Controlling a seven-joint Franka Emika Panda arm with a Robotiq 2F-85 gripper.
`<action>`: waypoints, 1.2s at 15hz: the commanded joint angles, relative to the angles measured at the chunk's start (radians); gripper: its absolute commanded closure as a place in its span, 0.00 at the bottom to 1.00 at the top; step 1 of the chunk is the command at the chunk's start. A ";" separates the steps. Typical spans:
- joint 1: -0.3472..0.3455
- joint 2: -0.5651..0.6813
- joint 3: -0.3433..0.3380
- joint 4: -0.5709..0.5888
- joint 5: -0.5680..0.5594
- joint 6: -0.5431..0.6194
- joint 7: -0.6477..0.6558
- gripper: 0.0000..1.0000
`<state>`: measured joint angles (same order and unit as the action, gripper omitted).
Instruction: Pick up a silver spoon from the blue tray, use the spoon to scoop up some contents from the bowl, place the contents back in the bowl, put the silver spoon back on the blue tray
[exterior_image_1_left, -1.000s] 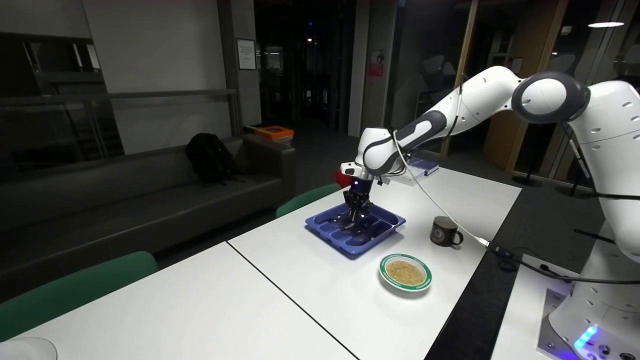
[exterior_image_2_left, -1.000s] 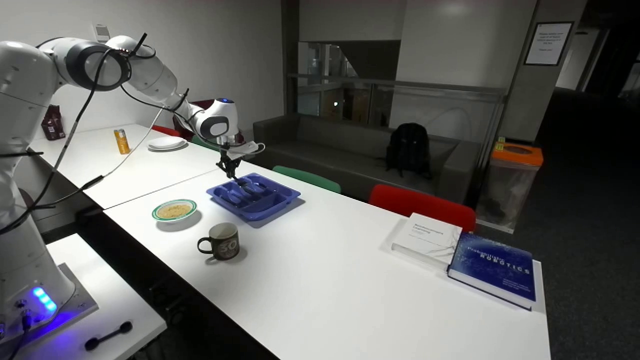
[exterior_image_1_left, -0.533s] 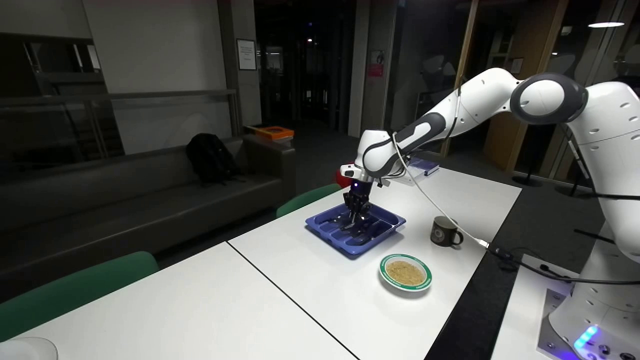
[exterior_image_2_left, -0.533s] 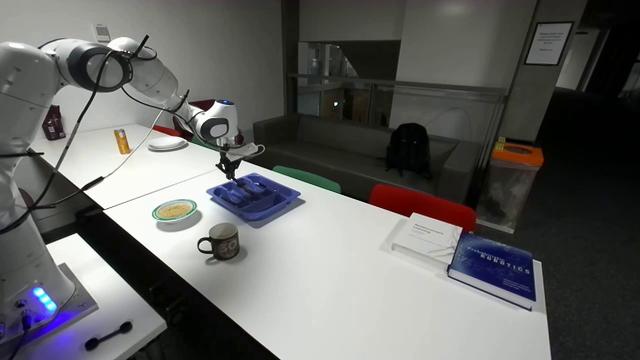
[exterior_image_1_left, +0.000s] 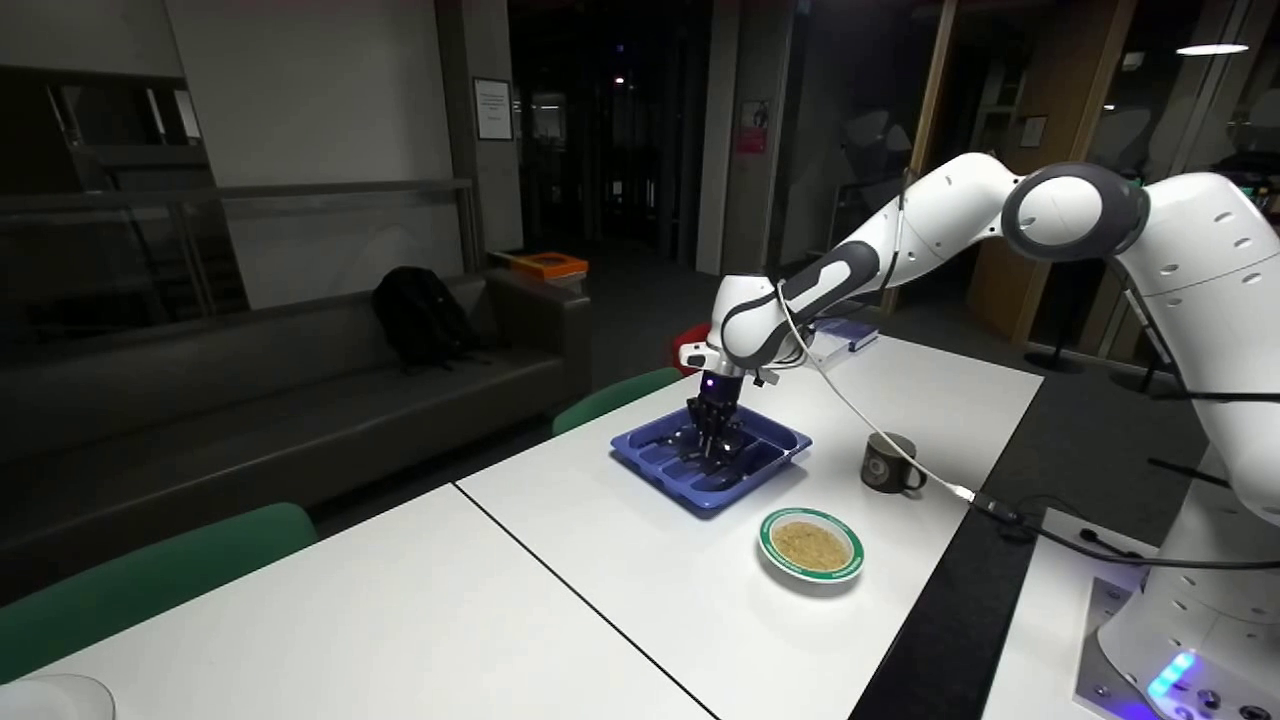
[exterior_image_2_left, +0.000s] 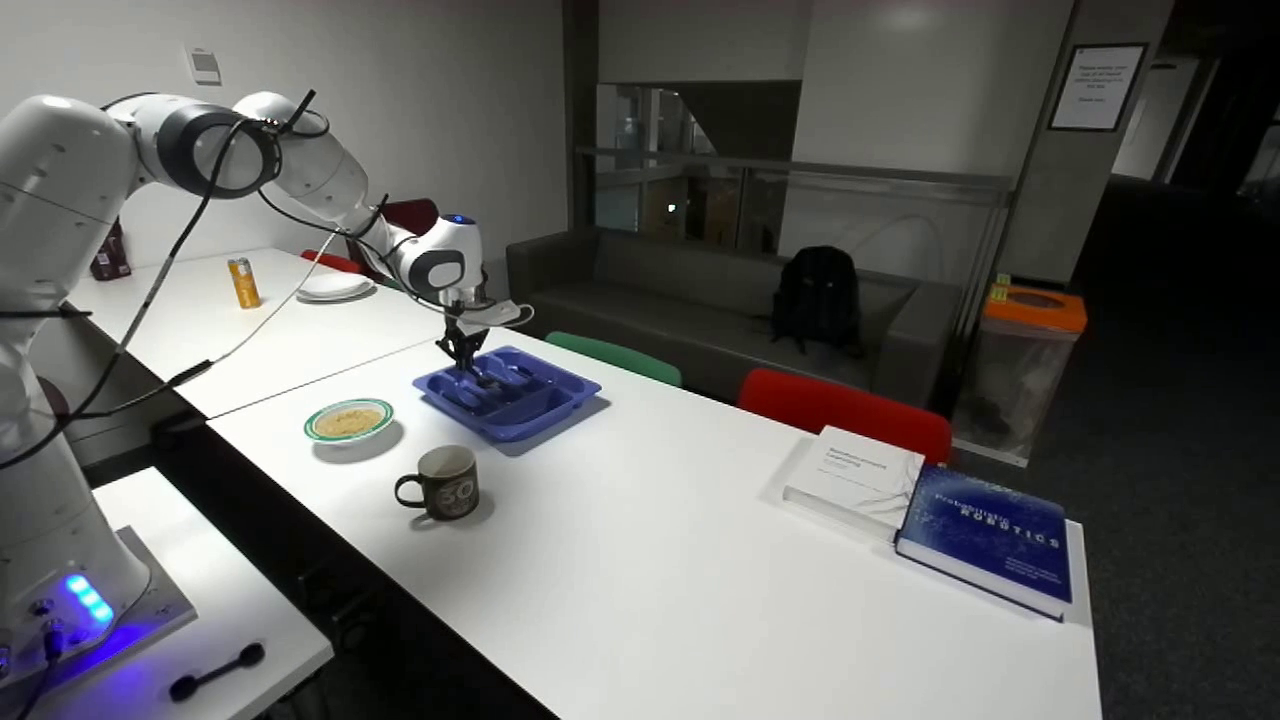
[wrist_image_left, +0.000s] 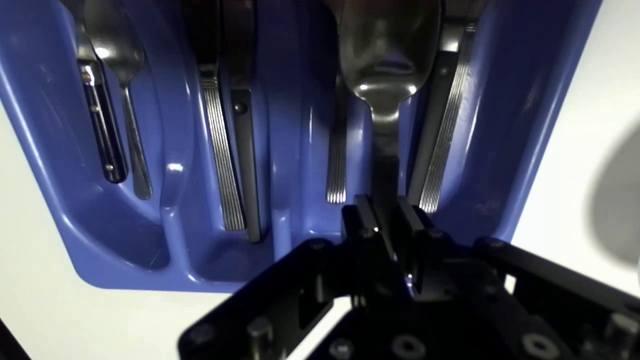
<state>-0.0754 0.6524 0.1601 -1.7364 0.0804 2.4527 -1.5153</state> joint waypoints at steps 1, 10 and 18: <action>0.015 0.037 -0.021 0.076 -0.045 -0.045 0.052 0.97; 0.033 0.106 -0.038 0.192 -0.119 -0.123 0.139 0.97; 0.026 0.134 -0.033 0.218 -0.126 -0.154 0.116 0.97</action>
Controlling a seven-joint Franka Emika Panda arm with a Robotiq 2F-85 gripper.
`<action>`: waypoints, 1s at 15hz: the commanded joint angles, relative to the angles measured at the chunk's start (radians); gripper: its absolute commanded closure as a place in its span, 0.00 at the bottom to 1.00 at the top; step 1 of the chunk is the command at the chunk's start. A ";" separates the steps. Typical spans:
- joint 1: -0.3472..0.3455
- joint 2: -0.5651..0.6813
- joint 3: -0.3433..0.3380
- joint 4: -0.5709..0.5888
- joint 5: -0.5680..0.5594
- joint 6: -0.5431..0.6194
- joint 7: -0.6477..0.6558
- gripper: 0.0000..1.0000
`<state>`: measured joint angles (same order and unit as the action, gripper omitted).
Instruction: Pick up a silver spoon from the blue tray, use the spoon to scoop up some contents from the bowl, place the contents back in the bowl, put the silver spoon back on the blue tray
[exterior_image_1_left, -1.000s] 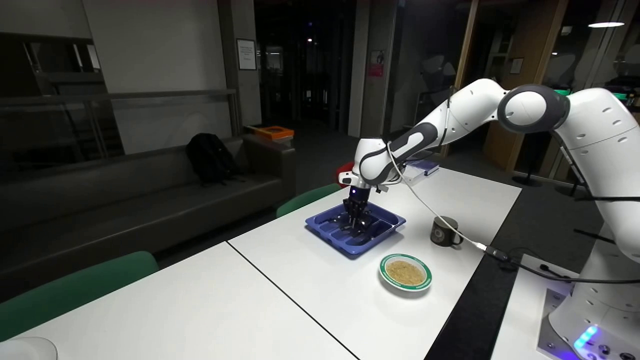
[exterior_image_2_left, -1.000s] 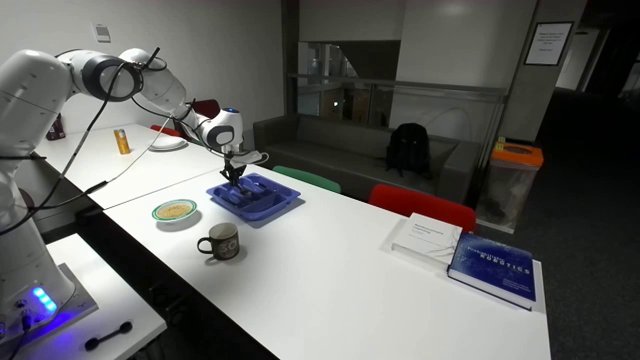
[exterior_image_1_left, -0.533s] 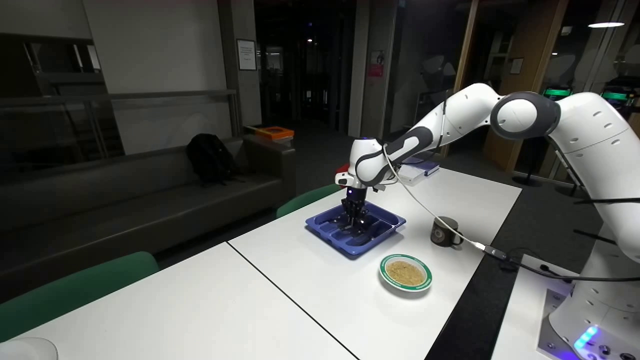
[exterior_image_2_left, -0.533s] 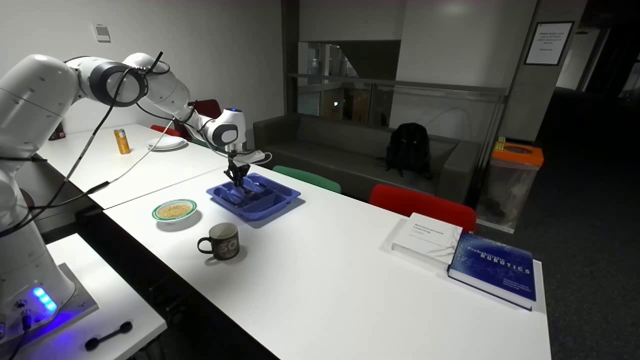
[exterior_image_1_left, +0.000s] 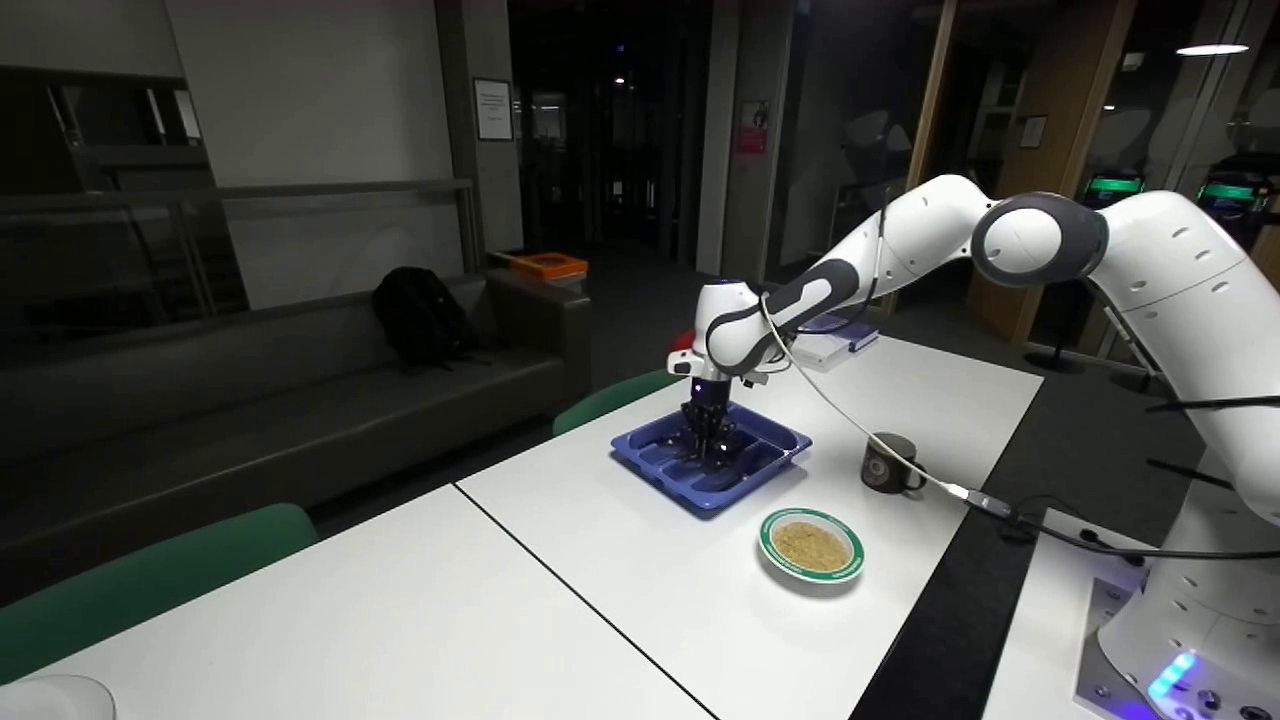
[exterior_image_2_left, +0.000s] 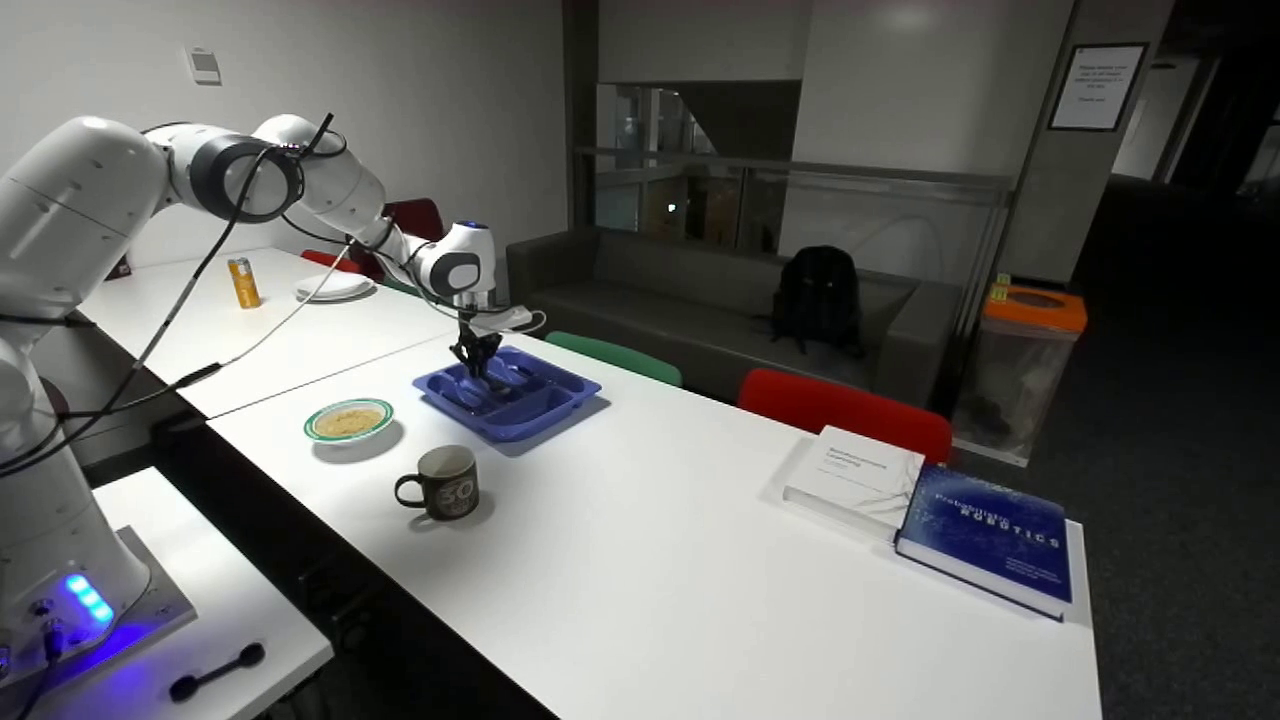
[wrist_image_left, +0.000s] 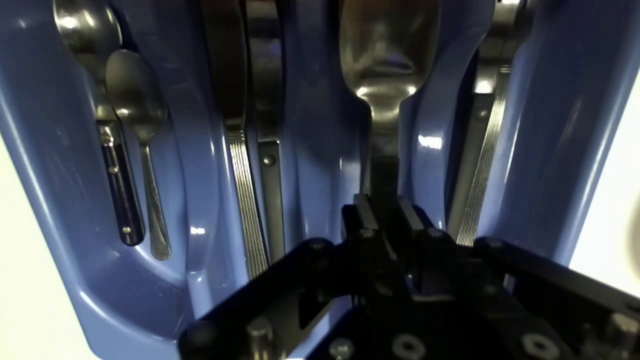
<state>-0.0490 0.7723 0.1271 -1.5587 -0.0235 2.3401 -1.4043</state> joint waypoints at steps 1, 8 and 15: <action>0.001 0.018 -0.002 0.043 -0.028 -0.045 0.003 0.97; 0.003 0.023 -0.003 0.049 -0.067 -0.075 -0.018 0.97; -0.005 0.016 0.005 0.047 -0.062 -0.091 -0.030 0.33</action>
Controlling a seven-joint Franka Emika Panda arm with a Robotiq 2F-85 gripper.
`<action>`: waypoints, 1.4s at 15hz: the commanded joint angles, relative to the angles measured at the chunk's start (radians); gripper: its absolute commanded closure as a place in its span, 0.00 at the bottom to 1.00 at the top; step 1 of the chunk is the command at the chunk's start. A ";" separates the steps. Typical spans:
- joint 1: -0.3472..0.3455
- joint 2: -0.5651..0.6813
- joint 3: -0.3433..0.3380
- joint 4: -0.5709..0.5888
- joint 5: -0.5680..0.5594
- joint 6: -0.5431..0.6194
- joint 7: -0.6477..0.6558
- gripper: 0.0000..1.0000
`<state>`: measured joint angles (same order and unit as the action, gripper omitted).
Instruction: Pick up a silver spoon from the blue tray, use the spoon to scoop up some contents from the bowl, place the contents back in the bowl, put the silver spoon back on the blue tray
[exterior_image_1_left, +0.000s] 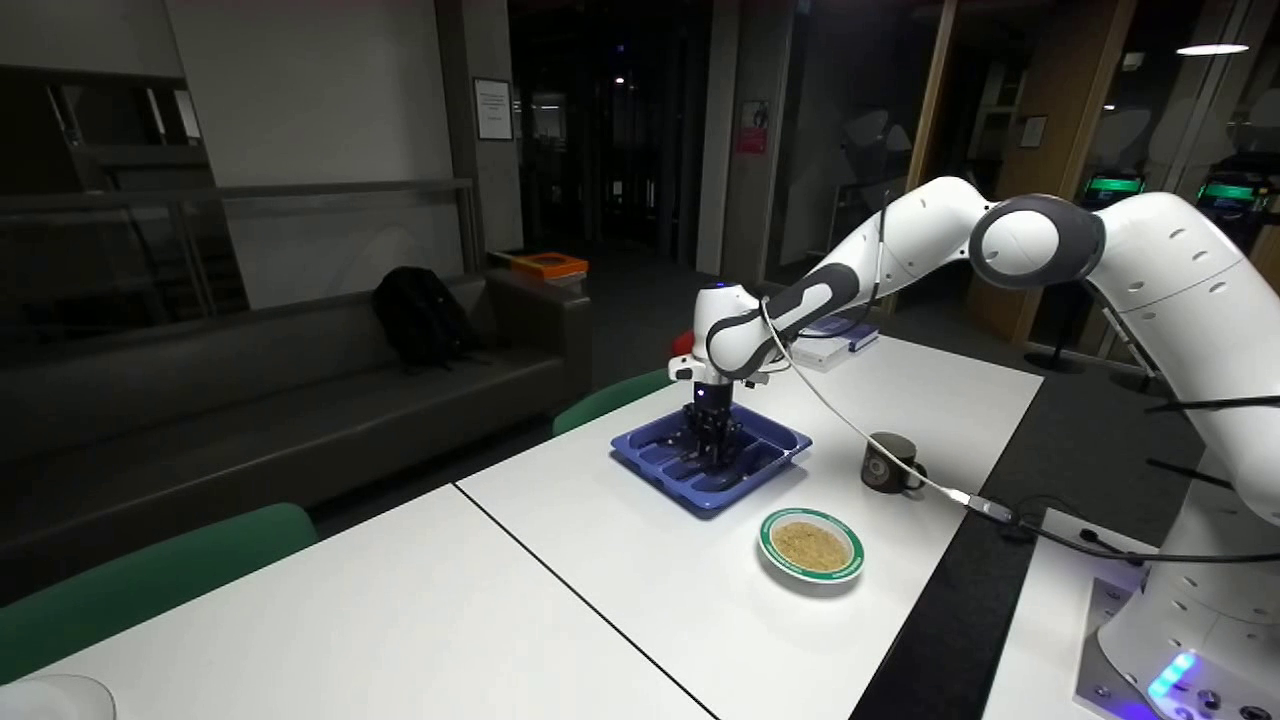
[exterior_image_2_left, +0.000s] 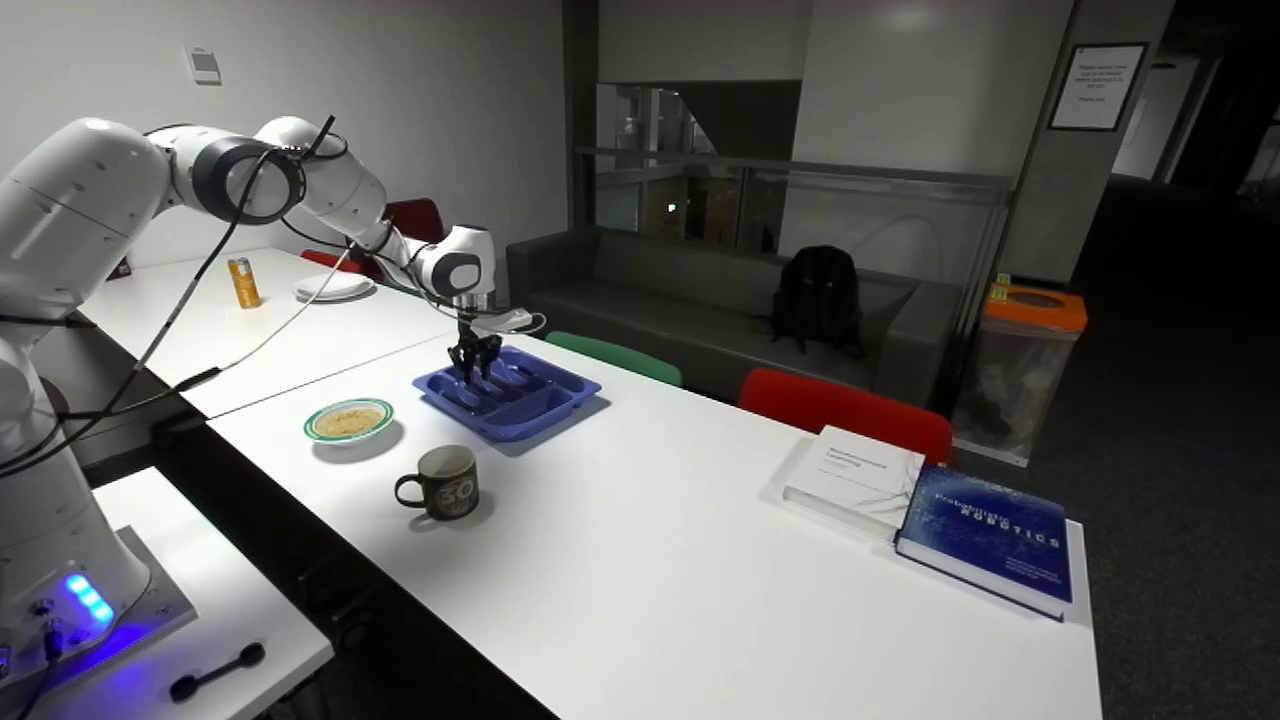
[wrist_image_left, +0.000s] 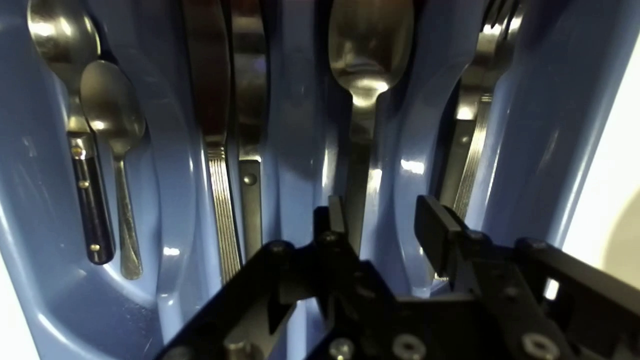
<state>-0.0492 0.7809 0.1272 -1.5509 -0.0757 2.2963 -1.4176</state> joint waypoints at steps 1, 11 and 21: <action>-0.005 0.007 0.006 0.041 -0.007 -0.052 -0.015 0.25; -0.029 -0.216 0.039 -0.137 0.069 -0.044 0.024 0.00; 0.006 -0.592 0.015 -0.522 0.134 -0.057 0.092 0.00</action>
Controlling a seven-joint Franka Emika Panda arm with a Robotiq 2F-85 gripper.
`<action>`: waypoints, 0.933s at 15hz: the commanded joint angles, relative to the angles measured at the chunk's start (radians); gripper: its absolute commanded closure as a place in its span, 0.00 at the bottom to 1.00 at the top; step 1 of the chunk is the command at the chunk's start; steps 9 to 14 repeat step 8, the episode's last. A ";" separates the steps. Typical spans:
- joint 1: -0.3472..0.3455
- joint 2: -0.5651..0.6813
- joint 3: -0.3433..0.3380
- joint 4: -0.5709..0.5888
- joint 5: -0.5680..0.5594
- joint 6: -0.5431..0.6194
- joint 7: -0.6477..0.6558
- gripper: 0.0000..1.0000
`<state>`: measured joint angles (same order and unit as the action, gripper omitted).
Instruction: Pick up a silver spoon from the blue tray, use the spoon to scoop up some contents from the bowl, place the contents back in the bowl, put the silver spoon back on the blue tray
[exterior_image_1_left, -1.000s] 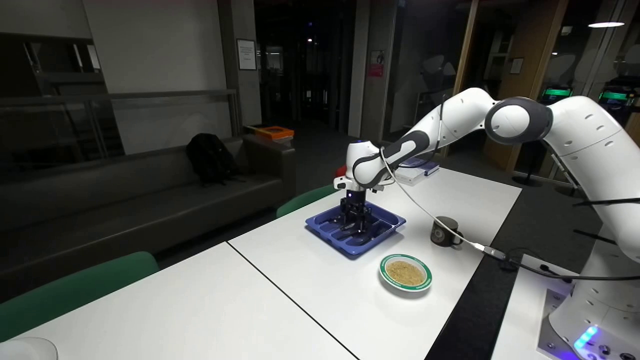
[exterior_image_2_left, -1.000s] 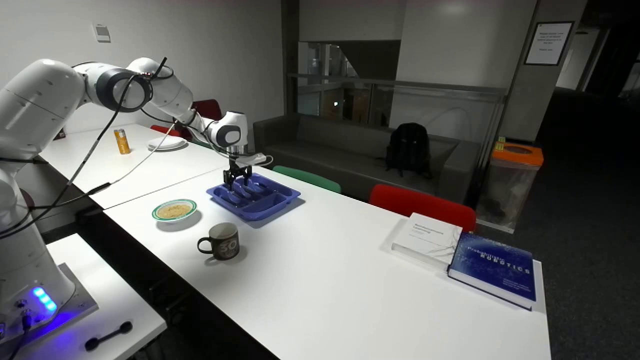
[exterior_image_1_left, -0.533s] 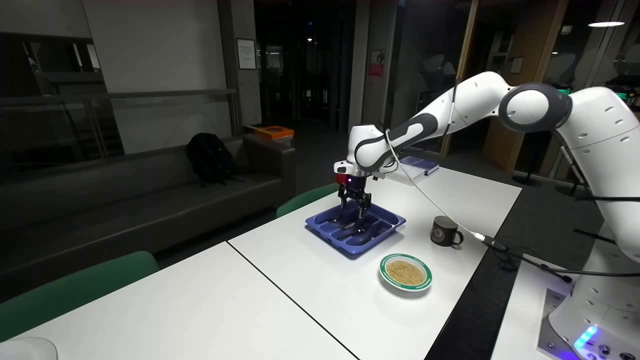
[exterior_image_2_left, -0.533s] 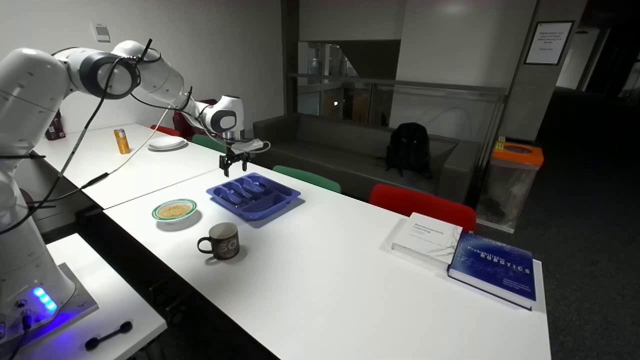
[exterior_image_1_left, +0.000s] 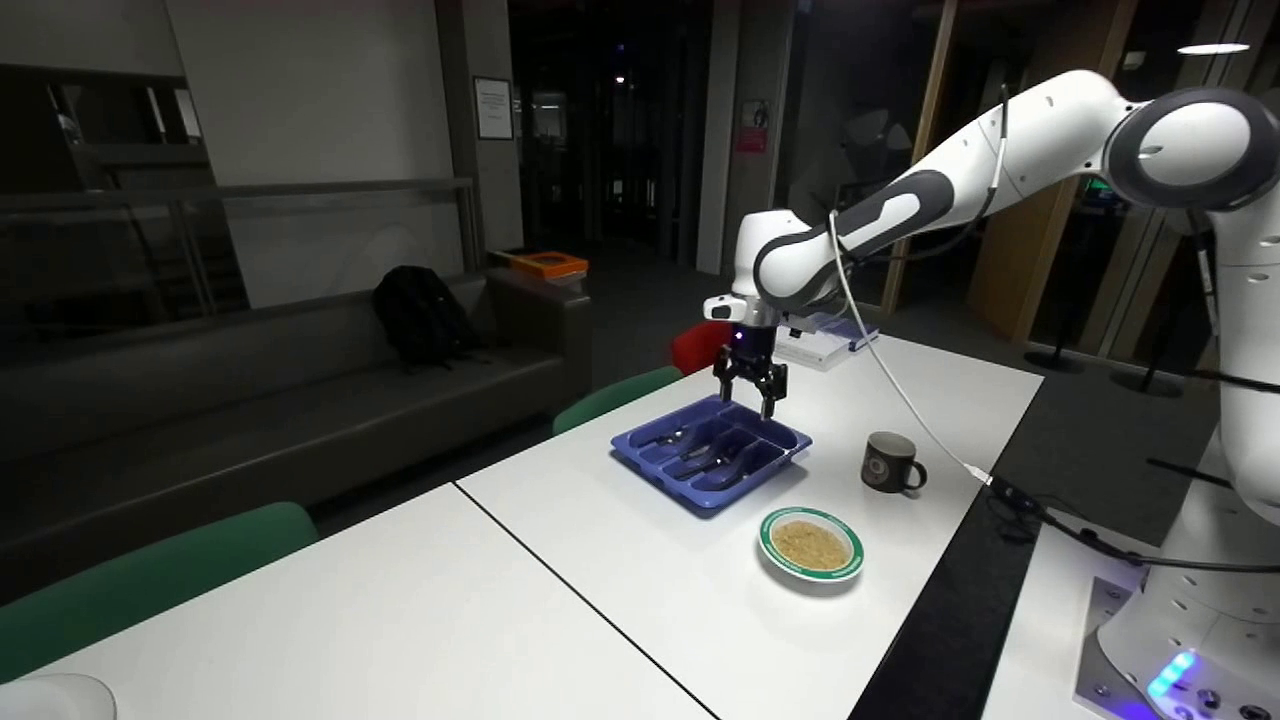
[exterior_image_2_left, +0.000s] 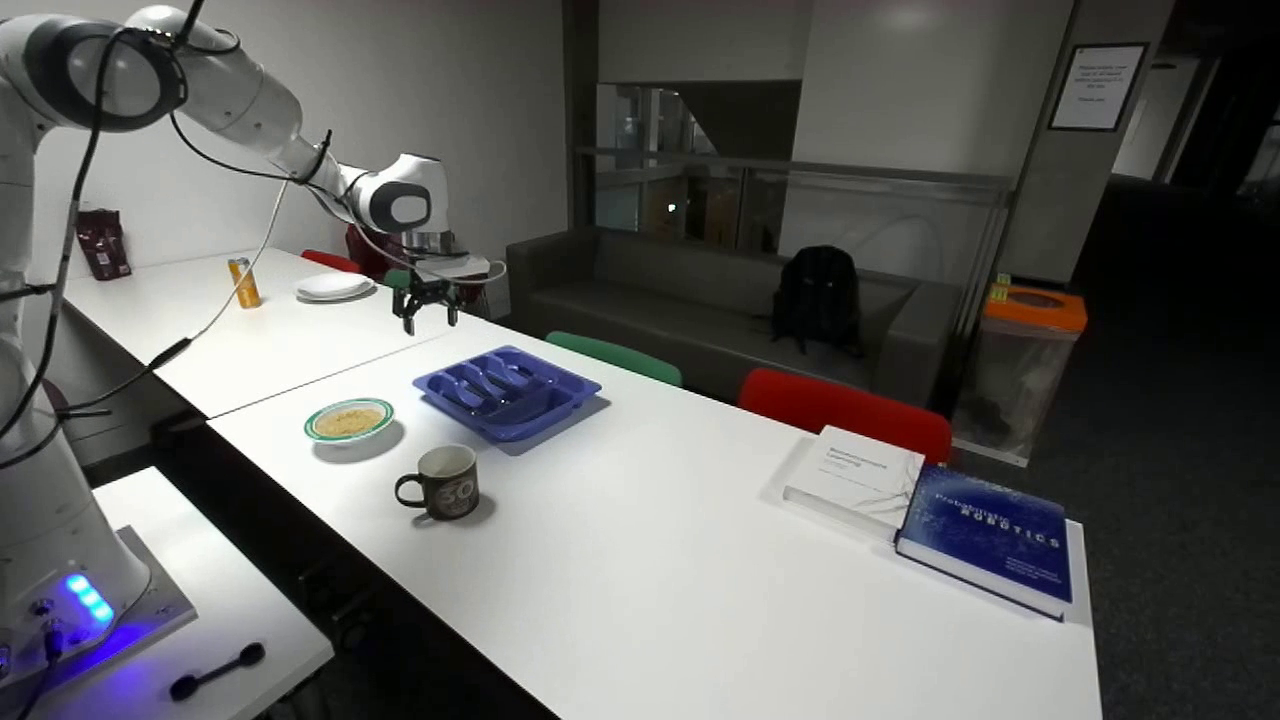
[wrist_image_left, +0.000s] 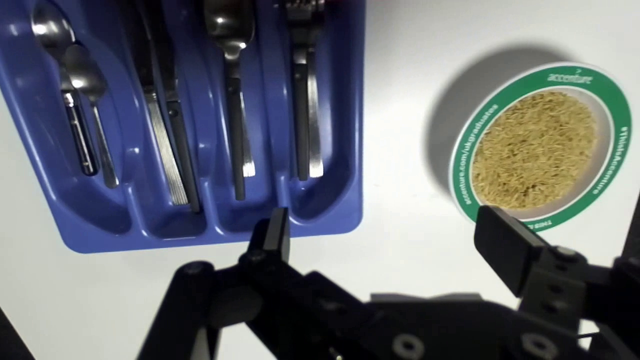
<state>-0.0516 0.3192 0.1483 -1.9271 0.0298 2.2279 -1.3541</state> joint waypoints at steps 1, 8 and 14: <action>0.014 -0.146 -0.008 -0.165 0.033 0.012 0.037 0.00; 0.021 -0.061 -0.016 -0.084 0.015 -0.001 0.012 0.00; 0.021 -0.061 -0.016 -0.084 0.015 -0.001 0.012 0.00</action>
